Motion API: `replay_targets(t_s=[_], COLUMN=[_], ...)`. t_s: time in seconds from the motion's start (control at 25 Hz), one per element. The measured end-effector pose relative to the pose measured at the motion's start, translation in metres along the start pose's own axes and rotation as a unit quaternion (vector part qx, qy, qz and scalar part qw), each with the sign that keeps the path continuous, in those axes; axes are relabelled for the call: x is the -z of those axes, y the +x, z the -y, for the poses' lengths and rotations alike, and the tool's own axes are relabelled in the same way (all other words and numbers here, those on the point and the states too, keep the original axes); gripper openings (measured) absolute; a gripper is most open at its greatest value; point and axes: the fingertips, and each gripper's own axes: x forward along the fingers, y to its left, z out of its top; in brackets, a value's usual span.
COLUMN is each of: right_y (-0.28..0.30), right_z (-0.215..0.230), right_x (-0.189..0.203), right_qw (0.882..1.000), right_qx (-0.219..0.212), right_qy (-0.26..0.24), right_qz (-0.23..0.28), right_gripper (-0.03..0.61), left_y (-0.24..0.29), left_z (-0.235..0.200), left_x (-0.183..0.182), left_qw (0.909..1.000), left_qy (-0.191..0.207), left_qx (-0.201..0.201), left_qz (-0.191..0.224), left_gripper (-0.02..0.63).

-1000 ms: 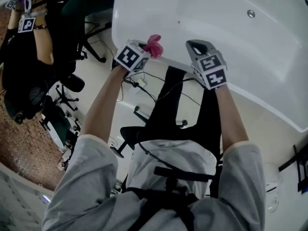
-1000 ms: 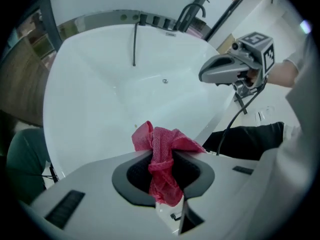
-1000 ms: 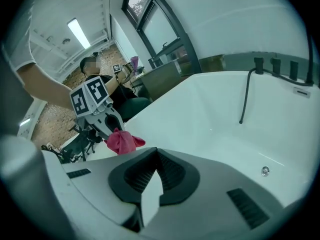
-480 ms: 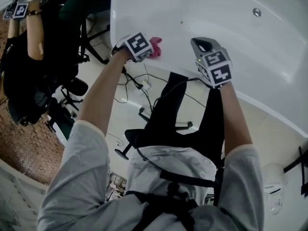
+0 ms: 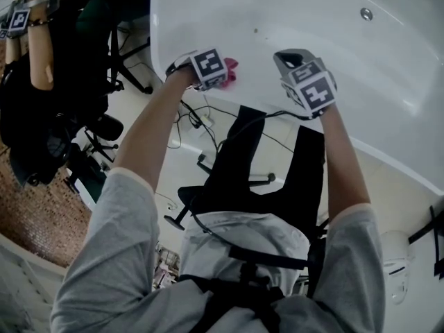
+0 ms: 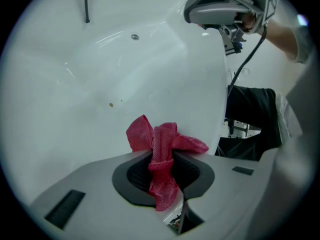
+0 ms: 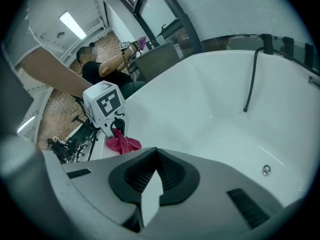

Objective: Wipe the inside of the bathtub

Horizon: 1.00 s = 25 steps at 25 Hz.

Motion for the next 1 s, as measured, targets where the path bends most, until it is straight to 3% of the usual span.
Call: replay_targets(t_s=[0.08, 0.24, 0.36, 0.52, 0.6, 0.76, 1.0], right_y=[0.005, 0.010, 0.014, 0.022, 0.029, 0.041, 0.058], right_z=[0.006, 0.013, 0.018, 0.018, 0.015, 0.011, 0.022], right_x=[0.006, 0.018, 0.020, 0.023, 0.023, 0.028, 0.039], right_qw=[1.000, 0.999, 0.999, 0.998, 0.998, 0.996, 0.994], right_qx=[-0.001, -0.006, -0.008, -0.017, -0.024, -0.040, -0.045], right_qy=[0.001, 0.010, 0.008, 0.007, 0.001, -0.010, -0.013], right_qz=[-0.015, -0.035, -0.045, -0.058, -0.062, -0.075, -0.095], right_gripper=[0.009, 0.009, 0.009, 0.009, 0.009, 0.009, 0.009], left_y=[0.004, 0.002, 0.005, 0.013, 0.017, 0.024, 0.030], left_z=[0.009, 0.012, 0.013, 0.009, -0.002, -0.034, -0.035], left_x=[-0.014, -0.031, -0.041, -0.041, -0.029, -0.002, -0.009], left_qw=[0.9996, 0.9998, 0.9994, 0.9977, 0.9982, 0.9998, 0.9995], left_qy=[0.006, 0.019, 0.029, -0.018, -0.026, -0.004, -0.032], left_qx=[0.023, 0.005, 0.015, 0.050, 0.043, -0.010, 0.006], left_qz=[0.015, 0.009, 0.013, 0.041, 0.031, -0.019, 0.004], left_gripper=[0.078, 0.078, 0.078, 0.078, 0.078, 0.078, 0.077])
